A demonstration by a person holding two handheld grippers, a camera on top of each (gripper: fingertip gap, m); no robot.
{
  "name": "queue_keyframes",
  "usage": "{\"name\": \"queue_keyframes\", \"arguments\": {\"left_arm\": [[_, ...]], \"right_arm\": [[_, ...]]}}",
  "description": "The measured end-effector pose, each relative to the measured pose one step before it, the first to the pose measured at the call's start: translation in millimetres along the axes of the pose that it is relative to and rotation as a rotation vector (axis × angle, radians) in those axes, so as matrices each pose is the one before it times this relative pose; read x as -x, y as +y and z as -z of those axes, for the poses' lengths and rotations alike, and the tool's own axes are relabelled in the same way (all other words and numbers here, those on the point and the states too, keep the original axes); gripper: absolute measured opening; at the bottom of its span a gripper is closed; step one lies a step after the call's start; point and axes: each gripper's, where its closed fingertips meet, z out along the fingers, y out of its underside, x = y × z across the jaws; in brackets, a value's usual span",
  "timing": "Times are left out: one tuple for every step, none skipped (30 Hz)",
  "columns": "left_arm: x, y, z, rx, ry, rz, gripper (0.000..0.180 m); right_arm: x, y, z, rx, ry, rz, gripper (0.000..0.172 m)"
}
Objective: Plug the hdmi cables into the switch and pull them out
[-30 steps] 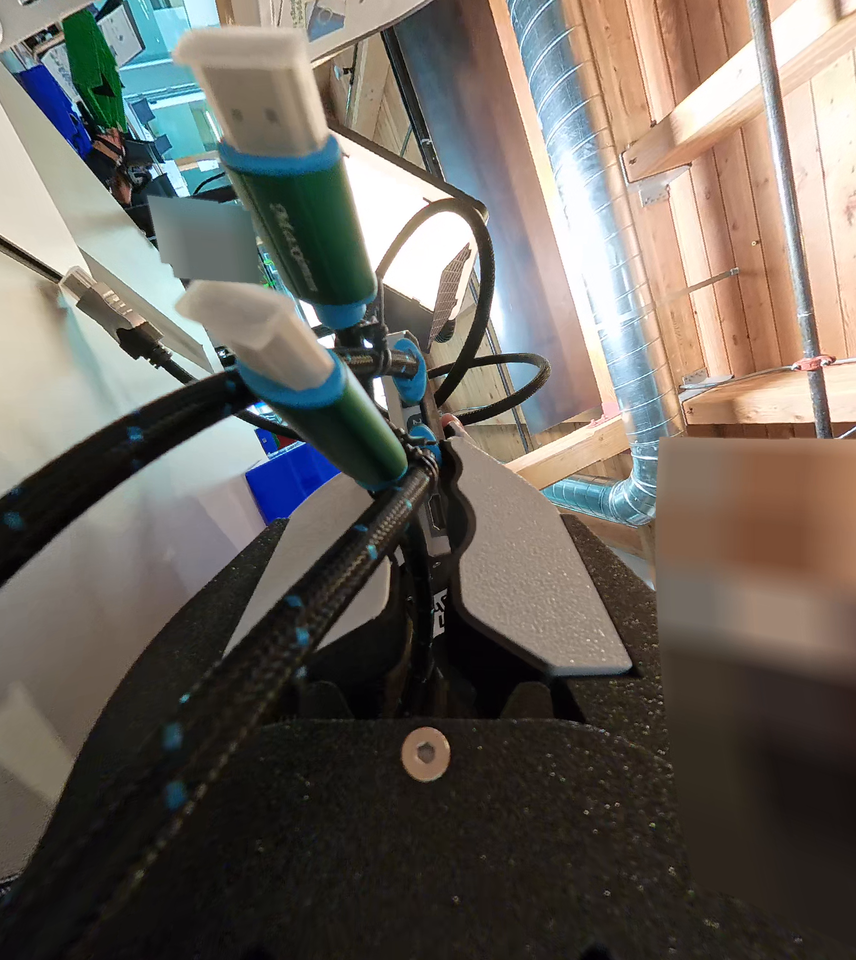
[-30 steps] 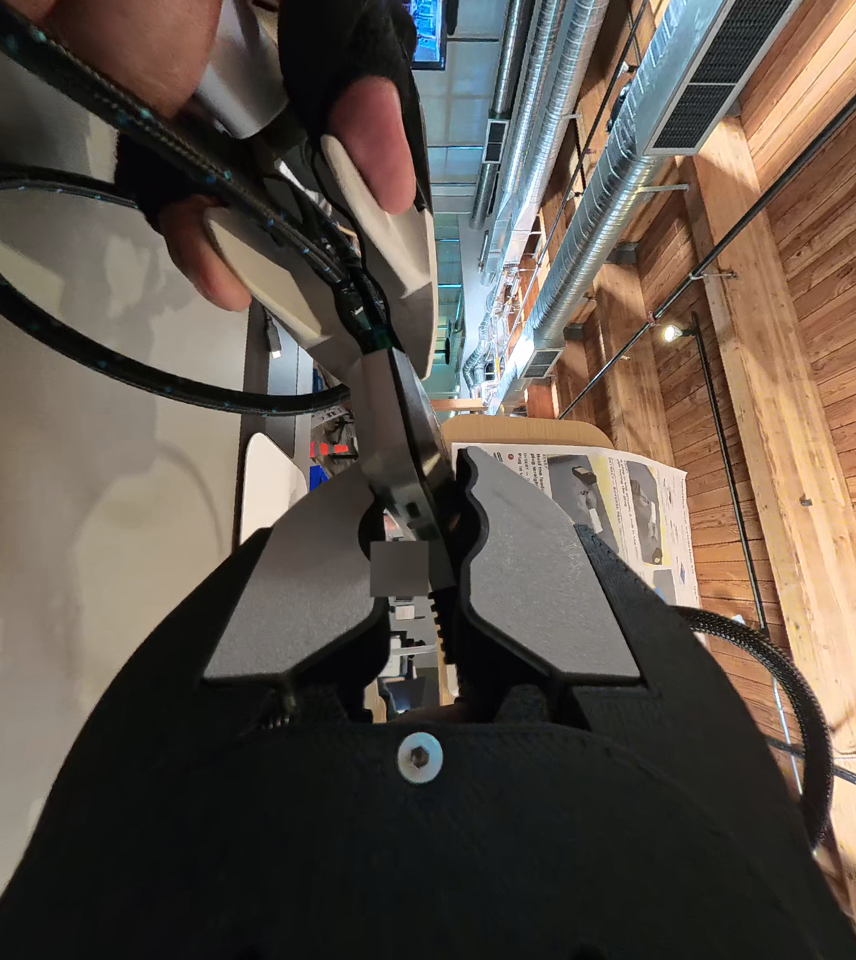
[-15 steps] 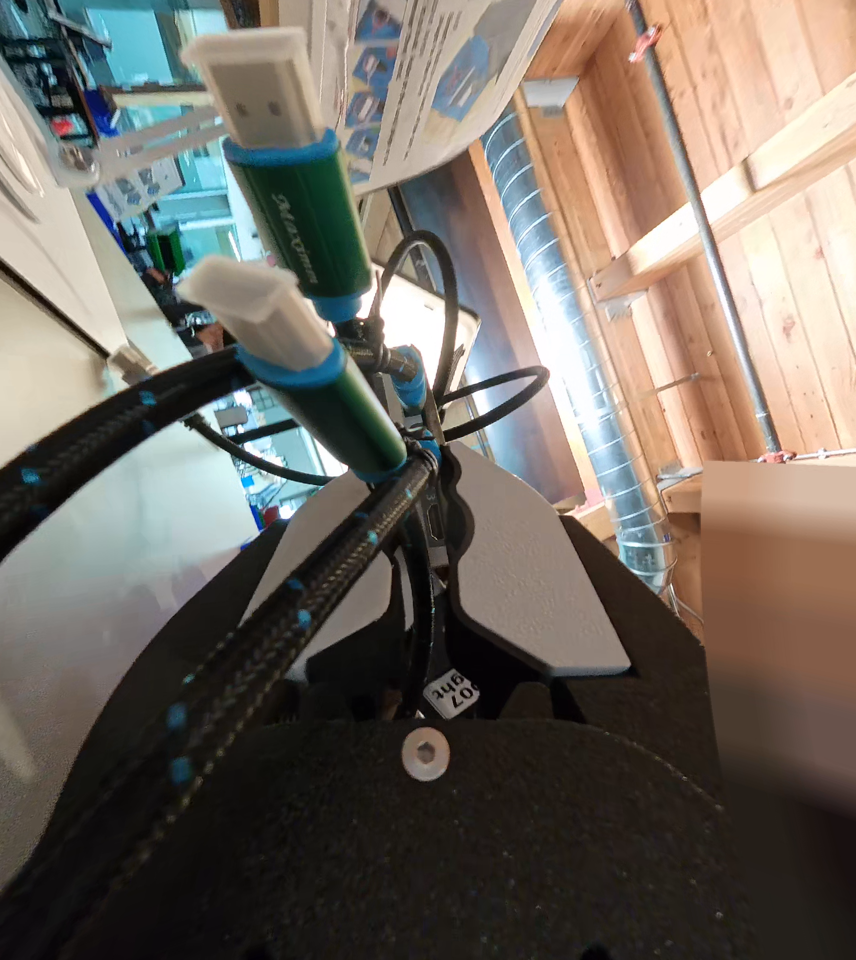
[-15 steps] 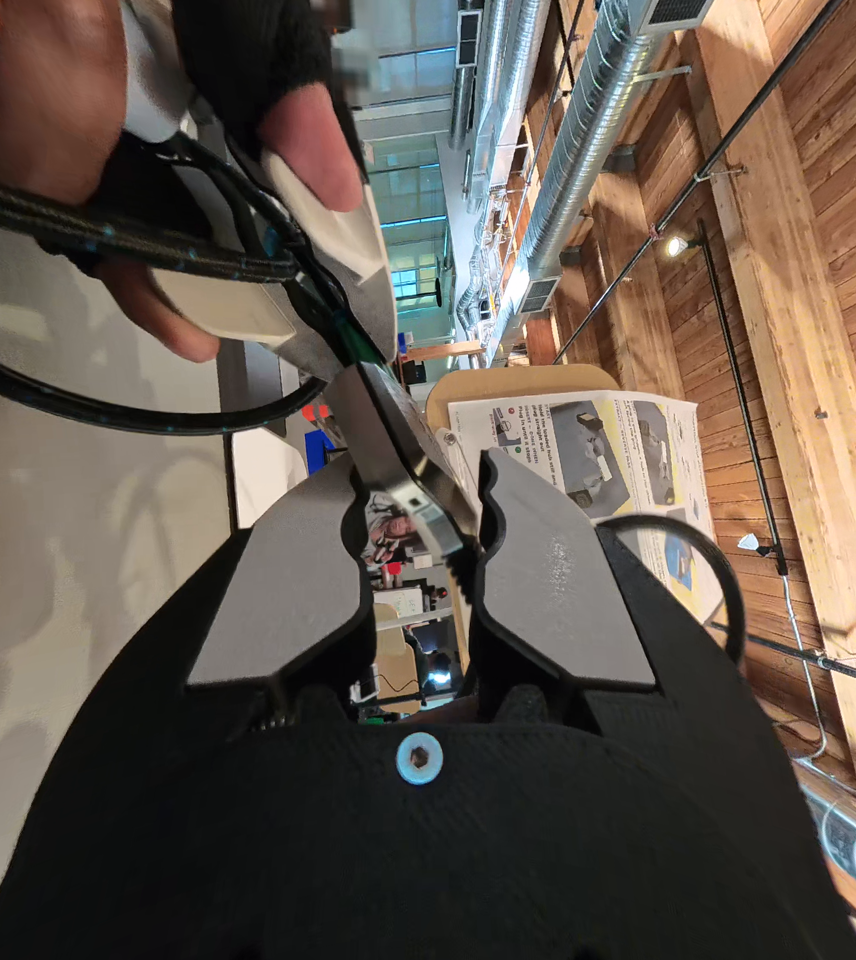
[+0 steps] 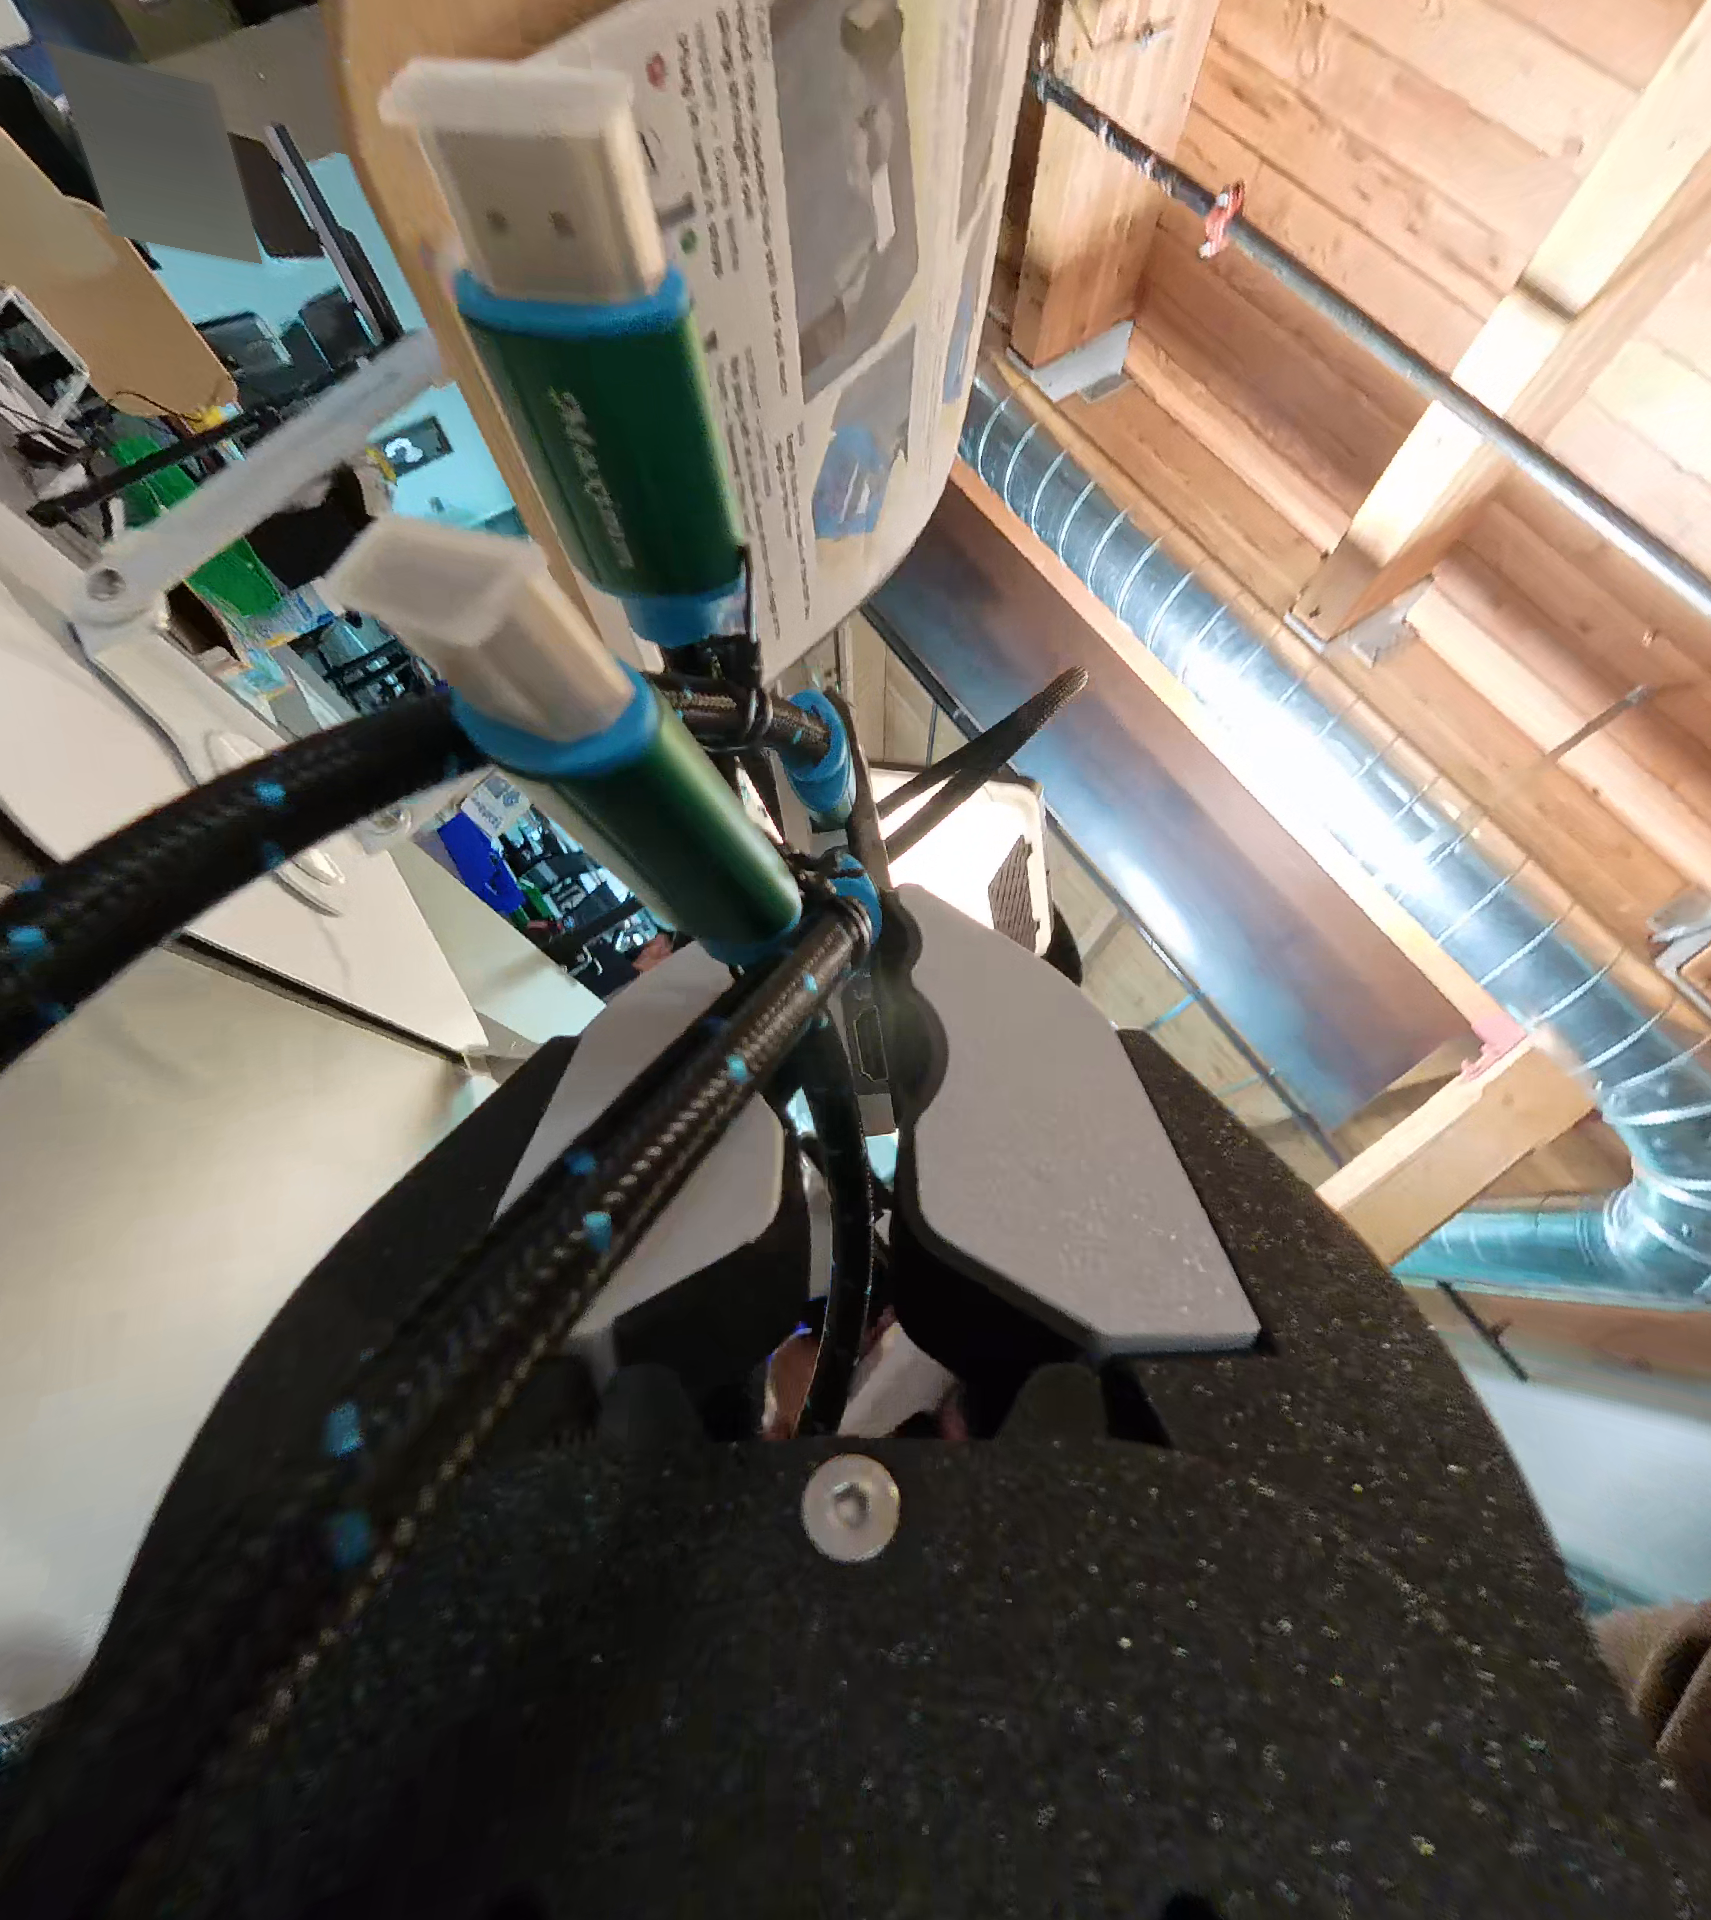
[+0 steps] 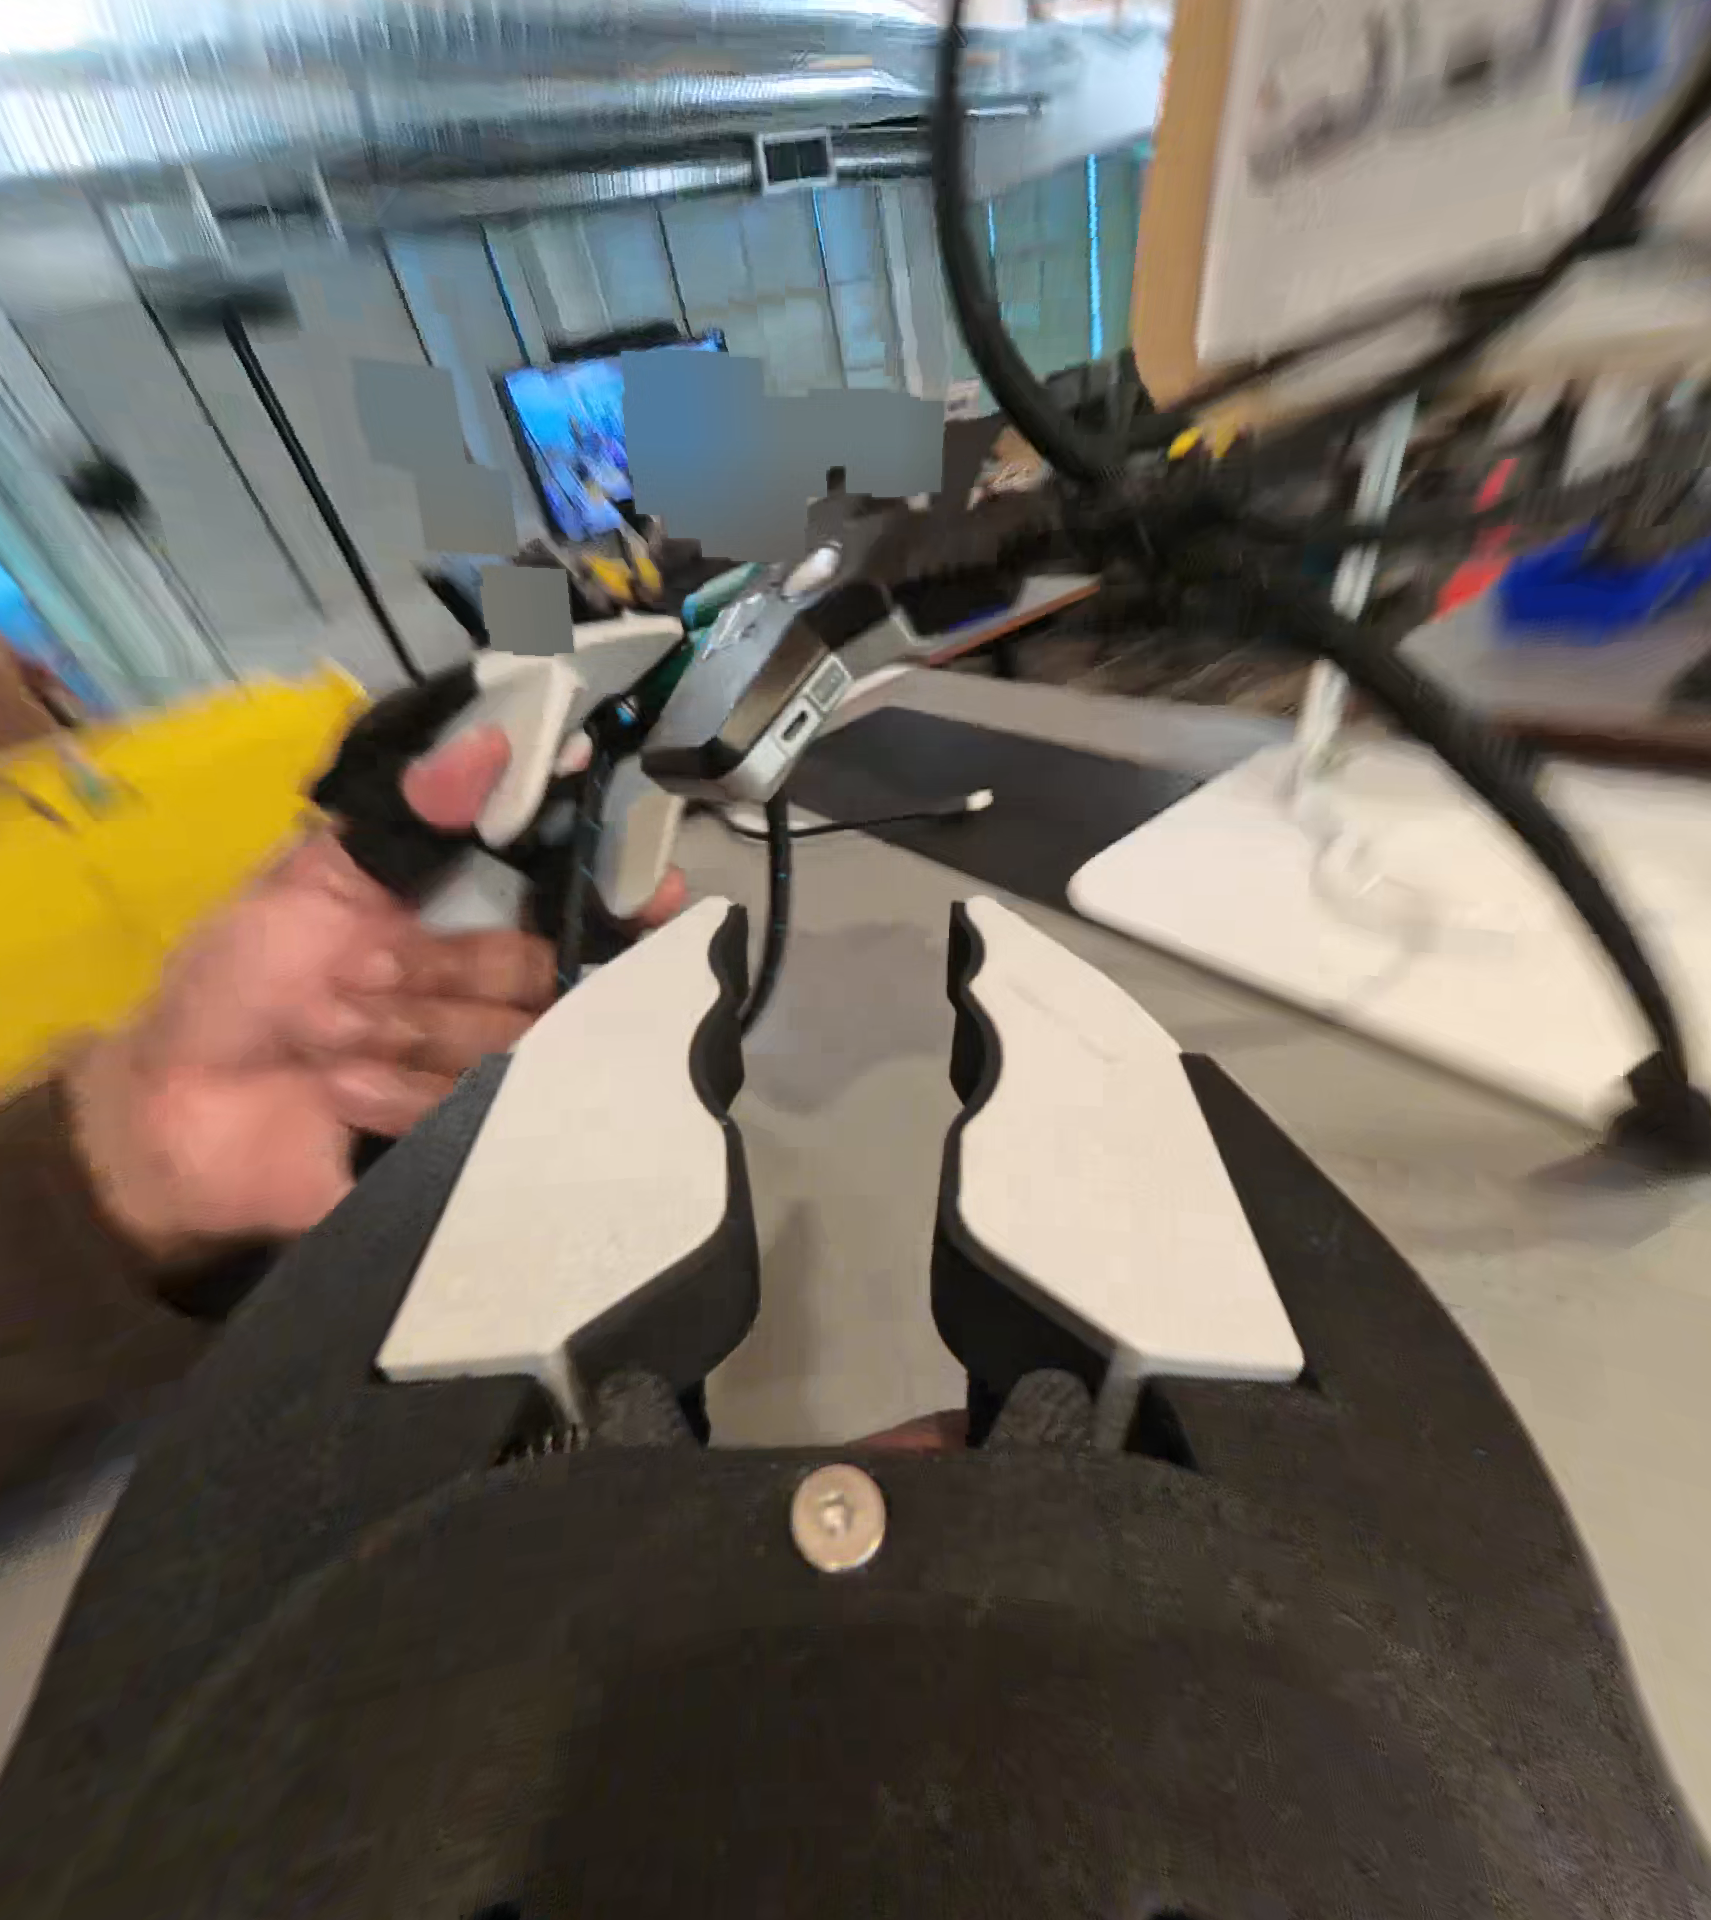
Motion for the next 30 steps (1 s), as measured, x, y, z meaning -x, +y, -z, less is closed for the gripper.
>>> {"name": "queue_keyframes", "arguments": {"left_arm": [[-0.87, 5.77, -2.99, 0.0261, 0.0034, -0.0068, 0.011], [0.28, 6.7, -3.37, 0.0298, -0.0012, -0.0022, 0.011], [0.36, 7.5, -3.72, 0.0322, -0.0022, -0.0029, 0.011], [0.14, 7.97, -3.97, 0.0344, -0.0011, -0.0042, 0.011], [-0.44, 7.68, -4.23, 0.0333, 0.0017, -0.0035, 0.011], [-0.26, 7.28, -4.33, 0.0298, 0.0006, -0.0059, 0.01], [0.16, 6.54, -4.44, 0.0247, -0.0004, -0.0082, 0.01], [0.73, 4.47, -3.71, 0.0112, -0.0047, -0.0044, 0.01], [0.5, 1.51, -2.11, -0.0091, 0.0013, 0.0028, 0.01], [0.49, 1.79, -1.11, -0.0035, 0.0067, 0.0091, 0.01], [1.31, 1.72, -0.12, -0.0023, 0.0007, 0.0054, 0.01], [1.84, 1.66, 0.06, 0.0001, -0.0074, 0.0002, 0.011], [1.37, 2.46, -0.28, 0.0081, -0.0101, -0.0067, 0.01], [-0.08, 2.69, -1.15, 0.0142, -0.0052, -0.0094, 0.011], [-1.2, 2.66, -1.56, 0.0153, -0.0021, -0.0199, 0.011], [-1.72, 3.13, -1.91, 0.0175, 0.0004, -0.0223, 0.01], [-1.63, 3.66, -2.33, 0.0208, 0.0012, -0.0185, 0.01], [-0.14, 4.42, -2.51, 0.0261, -0.0106, -0.0194, 0.01], [0.24, 4.37, -2.33, 0.0257, -0.0122, -0.0181, 0.01], [-0.03, 1.18, -1.24, 0.0057, -0.0081, -0.0112, 0.01], [-0.09, 0.78, -0.18, 0.0067, 0.0028, 0.0053, 0.01], [-0.42, 0.38, 0.57, 0.0057, 0.0123, 0.0192, 0.01], [-0.29, -0.17, 1.09, 0.0027, 0.0104, 0.0155, 0.011], [-1.15, -0.18, 1.4, 0.0033, 0.0115, 0.0086, 0.012], [-0.91, -0.68, 1.32, 0.0004, 0.0072, 0.003, 0.011], [-0.97, -0.87, 0.78, -0.0036, 0.0071, 0.0035, 0.011], [-1.01, -1.42, 0.65, -0.0101, 0.0115, 0.0109, 0.013], [-0.25, -2.03, 0.68, -0.0174, 0.0083, 0.0174, 0.011], [-0.73, -2.78, 1.13, -0.0195, 0.0115, 0.0208, 0.012], [-1.75, -2.72, 1.39, -0.0117, 0.0108, 0.0118, 0.009]], "right_arm": [[-2.02, 2.93, 3.32, -0.0179, -0.0244, -0.1898, 0.04], [-4.25, -1.25, 4.1, -0.0364, -0.01, -0.1683, 0.042], [-5.62, -3.63, 3.97, -0.0428, -0.0007, -0.1369, 0.04], [-5.18, -4.29, 2.34, -0.0318, -0.0065, -0.0953, 0.04], [-5.1, -4.28, 0.8, -0.0138, -0.0078, -0.0613, 0.04], [-4.3, -4.25, 0.32, -0.006, -0.0124, -0.0434, 0.041], [-2.37, -4.23, 0.34, -0.008, -0.0211, -0.035, 0.041], [-0.99, -3.87, 1.1, -0.0123, -0.0253, -0.0306, 0.038], [-0.14, -2.72, 1.34, -0.0107, -0.0245, -0.0266, 0.038], [1.14, -1.87, 1.24, -0.0085, -0.027, -0.0188, 0.037], [2.33, -1.86, 1.16, -0.0106, -0.0292, -0.0082, 0.035], [3.7, -2.21, 0.79, -0.0154, -0.0305, -0.0004, 0.038], [2.89, -1.06, -0.04, -0.0087, -0.0186, 0.004, 0.037], [-0.32, 1.52, -1.18, 0.0066, 0.0046, 0.0077, 0.037], [-1.85, 1.85, -1.62, 0.008, 0.0155, 0.0048, 0.041], [-1.41, 0.19, -1.54, -0.0032, 0.0115, -0.0019, 0.04], [-1.93, -0.71, -0.95, -0.0106, 0.0111, -0.0091, 0.038], [-1.64, -1.41, -0.03, -0.0167, 0.0046, -0.0116, 0.028], [-1.69, -1.83, 0.77, -0.0204, -0.0003, -0.0188, 0.027], [-1.1, -0.84, 0.86, -0.0087, -0.0107, -0.0309, 0.026], [0.7, 0.3, 0.43, 0.0025, -0.0237, -0.0333, 0.024], [0.73, 1.07, 0.32, 0.0074, -0.0153, -0.0194, 0.023], [0.82, 1.48, -0.32, 0.0139, -0.0054, -0.0031, 0.023], [1.46, 1.49, -0.79, 0.018, -0.0069, -0.0006, 0.023], [1.34, 1.47, -0.96, 0.0151, -0.0083, -0.0085, 0.023], [1.31, 1.17, -0.92, 0.0066, -0.0097, -0.0158, 0.023], [1.02, 1.21, -0.9, -0.0015, -0.0096, -0.0158, 0.023], [0.78, 2.07, -0.77, -0.0008, -0.0045, -0.0083, 0.022], [1.07, 3.22, -1.2, 0.0092, -0.0026, -0.0036, 0.023], [2.16, 3.59, -1.25, 0.0153, -0.005, 0.0013, 0.023]]}}
